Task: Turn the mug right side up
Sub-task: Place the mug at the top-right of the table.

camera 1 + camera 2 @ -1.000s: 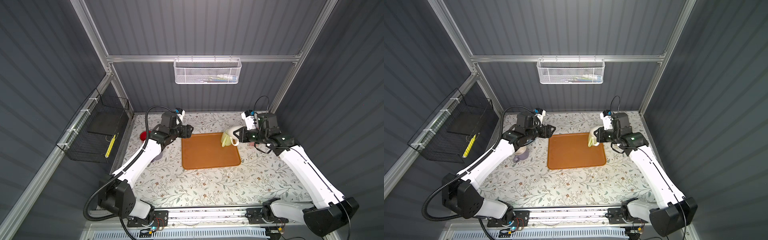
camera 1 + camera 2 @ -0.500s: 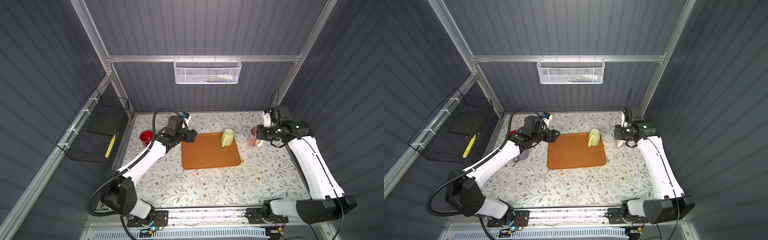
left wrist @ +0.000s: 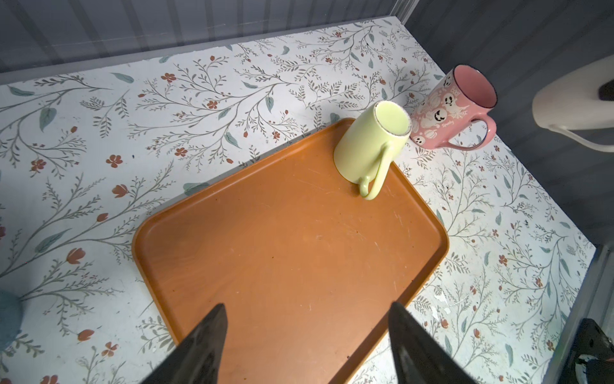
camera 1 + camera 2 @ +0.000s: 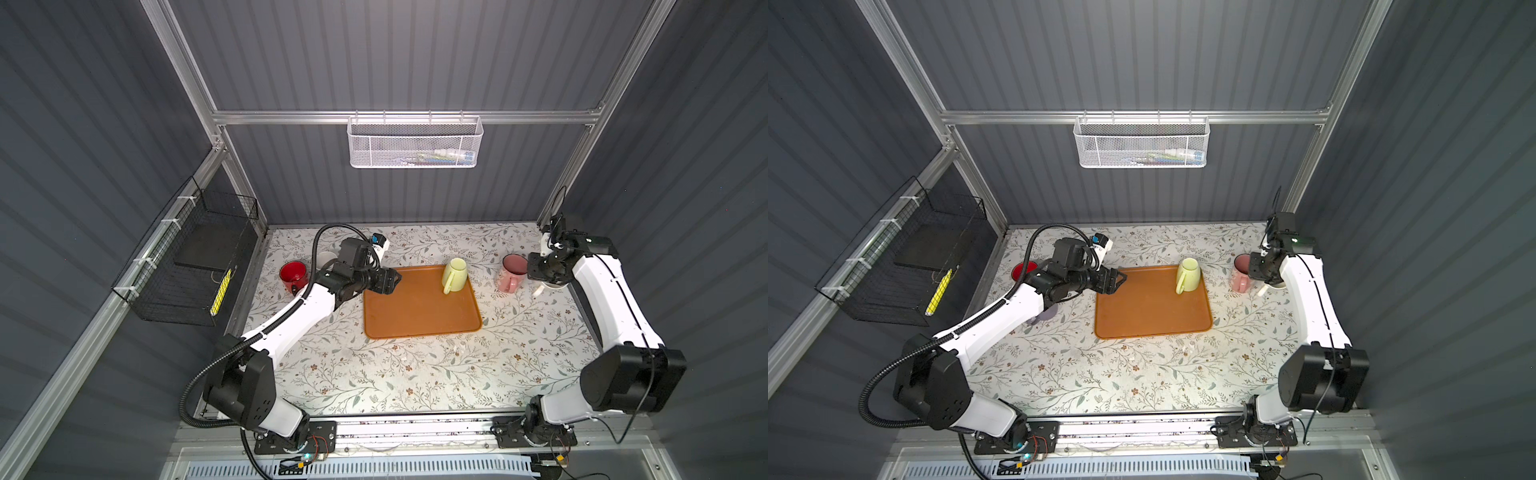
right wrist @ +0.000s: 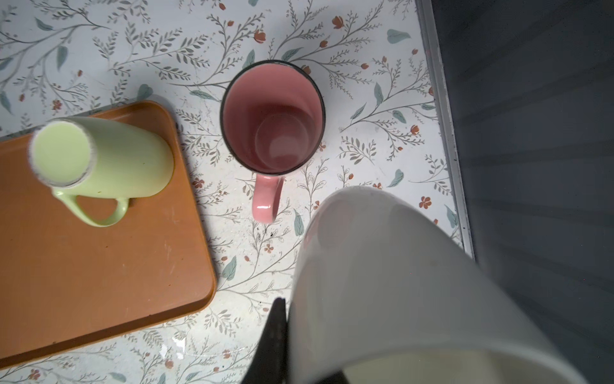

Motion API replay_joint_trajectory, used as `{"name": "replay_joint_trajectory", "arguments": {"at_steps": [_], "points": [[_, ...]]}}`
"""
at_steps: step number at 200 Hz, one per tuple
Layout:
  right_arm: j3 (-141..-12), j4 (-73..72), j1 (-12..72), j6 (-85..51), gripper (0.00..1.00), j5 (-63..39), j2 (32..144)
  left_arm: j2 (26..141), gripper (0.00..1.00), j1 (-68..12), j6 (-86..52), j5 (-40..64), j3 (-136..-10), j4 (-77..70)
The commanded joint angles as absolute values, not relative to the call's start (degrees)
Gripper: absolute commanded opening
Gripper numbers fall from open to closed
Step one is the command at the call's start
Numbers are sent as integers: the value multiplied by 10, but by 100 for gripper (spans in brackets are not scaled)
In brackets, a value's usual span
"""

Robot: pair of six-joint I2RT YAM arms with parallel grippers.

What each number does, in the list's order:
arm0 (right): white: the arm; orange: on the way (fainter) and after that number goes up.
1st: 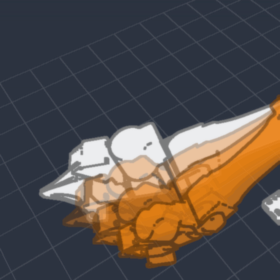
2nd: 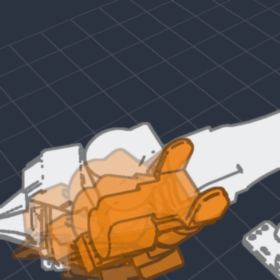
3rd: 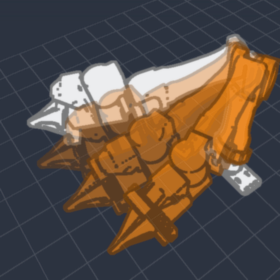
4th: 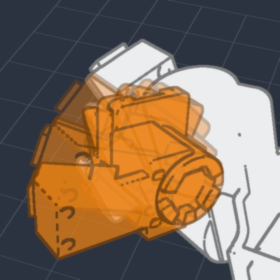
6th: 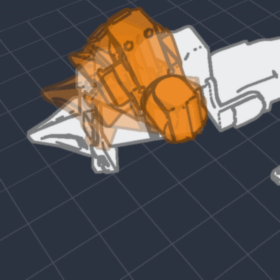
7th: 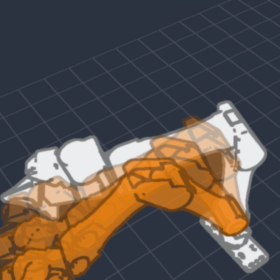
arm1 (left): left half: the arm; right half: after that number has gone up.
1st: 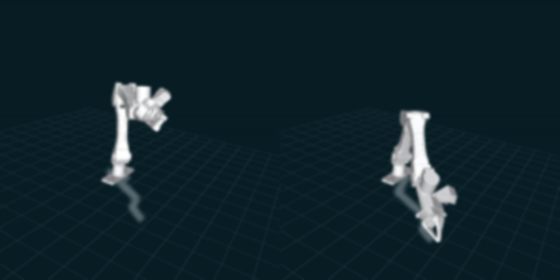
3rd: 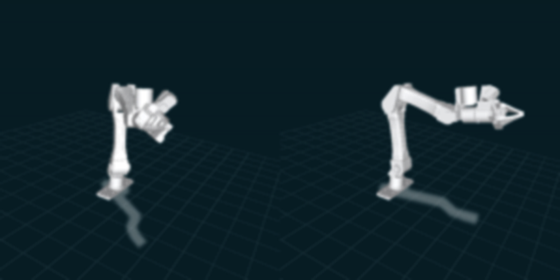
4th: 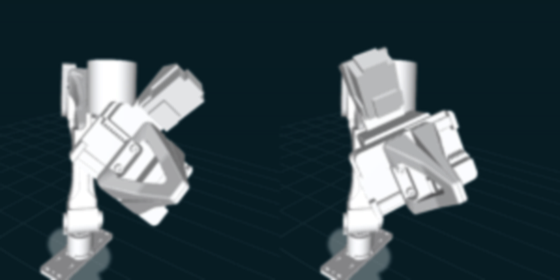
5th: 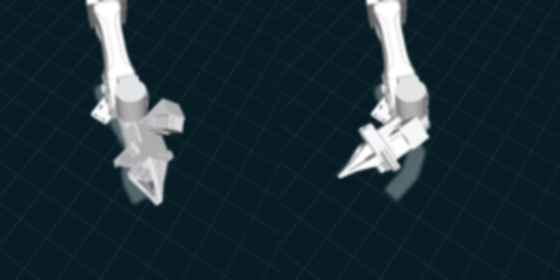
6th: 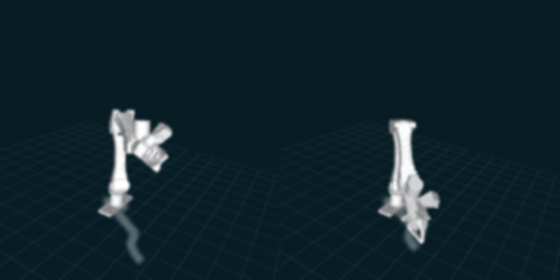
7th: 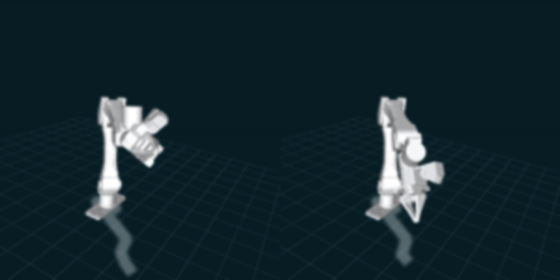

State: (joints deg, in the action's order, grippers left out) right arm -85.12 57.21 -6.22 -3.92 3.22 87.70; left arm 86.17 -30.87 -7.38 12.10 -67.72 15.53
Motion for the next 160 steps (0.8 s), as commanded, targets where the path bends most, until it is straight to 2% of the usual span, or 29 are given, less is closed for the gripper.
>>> {"name": "replay_joint_trajectory", "arguments": {"at_steps": [1,25,57,98,160], "points": [[-842,530,-86,-8,0,46,906,866,76,-318,-57,125,-671,164],[-842,504,-105,6,0,60,928,859,76,-321,-51,116,-668,177],[-838,470,-129,24,0,28,962,857,76,-321,-48,109,-672,187],[-842,449,-136,47,0,8,1033,861,76,-327,-55,107,-680,196],[-860,435,-148,60,0,-4,1078,879,76,-341,-57,106,-701,211]]}}
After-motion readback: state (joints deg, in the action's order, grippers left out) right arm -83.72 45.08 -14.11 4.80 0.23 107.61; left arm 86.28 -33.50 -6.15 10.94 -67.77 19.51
